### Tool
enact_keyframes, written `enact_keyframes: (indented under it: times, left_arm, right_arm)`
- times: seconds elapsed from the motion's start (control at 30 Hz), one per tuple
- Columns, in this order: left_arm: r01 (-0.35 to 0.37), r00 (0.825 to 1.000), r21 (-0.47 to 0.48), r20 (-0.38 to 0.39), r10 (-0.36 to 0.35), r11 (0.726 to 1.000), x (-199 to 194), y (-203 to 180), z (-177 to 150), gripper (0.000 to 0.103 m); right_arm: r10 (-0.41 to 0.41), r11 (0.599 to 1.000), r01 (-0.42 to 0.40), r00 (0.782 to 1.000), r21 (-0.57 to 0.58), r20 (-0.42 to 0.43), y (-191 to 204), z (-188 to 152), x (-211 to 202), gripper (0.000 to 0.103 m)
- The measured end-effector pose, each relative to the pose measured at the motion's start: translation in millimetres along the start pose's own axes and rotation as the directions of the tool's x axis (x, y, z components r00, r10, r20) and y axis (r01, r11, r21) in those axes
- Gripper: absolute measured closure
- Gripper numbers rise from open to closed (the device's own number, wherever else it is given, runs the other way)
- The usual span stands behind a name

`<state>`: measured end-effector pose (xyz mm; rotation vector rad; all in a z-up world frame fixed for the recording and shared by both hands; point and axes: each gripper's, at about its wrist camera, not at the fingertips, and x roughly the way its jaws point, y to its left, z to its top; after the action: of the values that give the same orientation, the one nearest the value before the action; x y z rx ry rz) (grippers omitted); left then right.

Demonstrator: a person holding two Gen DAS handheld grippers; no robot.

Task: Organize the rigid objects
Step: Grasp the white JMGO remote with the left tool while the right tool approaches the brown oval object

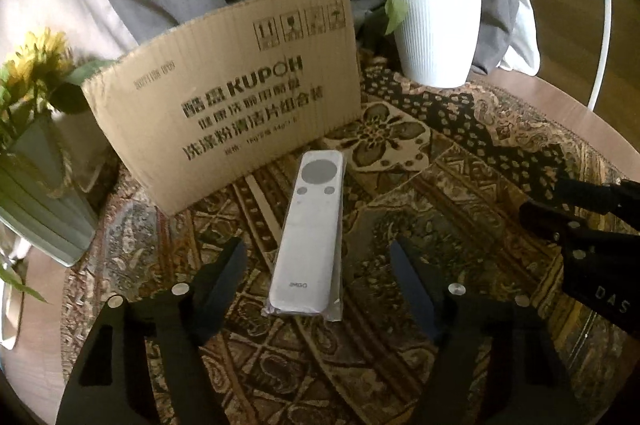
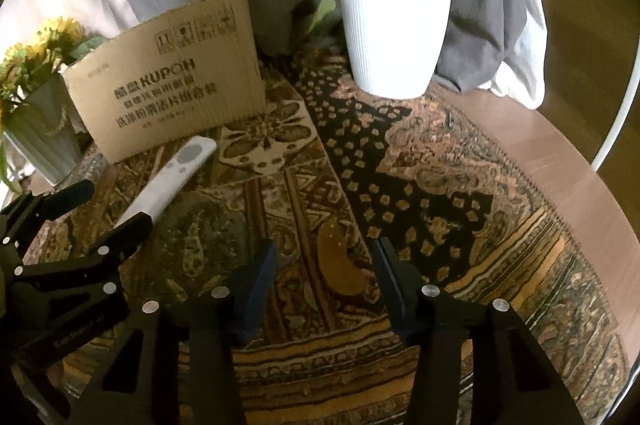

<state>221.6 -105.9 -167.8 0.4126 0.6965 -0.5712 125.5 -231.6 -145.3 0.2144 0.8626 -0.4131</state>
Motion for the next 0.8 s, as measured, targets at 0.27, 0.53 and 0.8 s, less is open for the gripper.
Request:
enact_keyframes:
  times: [0.27,0.53,0.8]
  left_arm:
    - [0.007,1.000,-0.008,-0.013,-0.007,1.000,21,3,5,0.039]
    - [0.014,0.999,-0.032,-0.044,-0.015,0.999,40,8,9,0.048]
    - [0.034,0.996,-0.062,-0.081,-0.039,0.997,53,10,12,0.050]
  right_arm:
    - [-0.009,1.000,0.010,1.000,0.026,-0.030,-4,7,16,0.062]
    - [-0.019,1.000,0.020,0.999,0.023,-0.048,-5,9,27,0.068]
    - [-0.034,0.999,0.035,0.998,0.014,-0.056,-6,10,36,0.072]
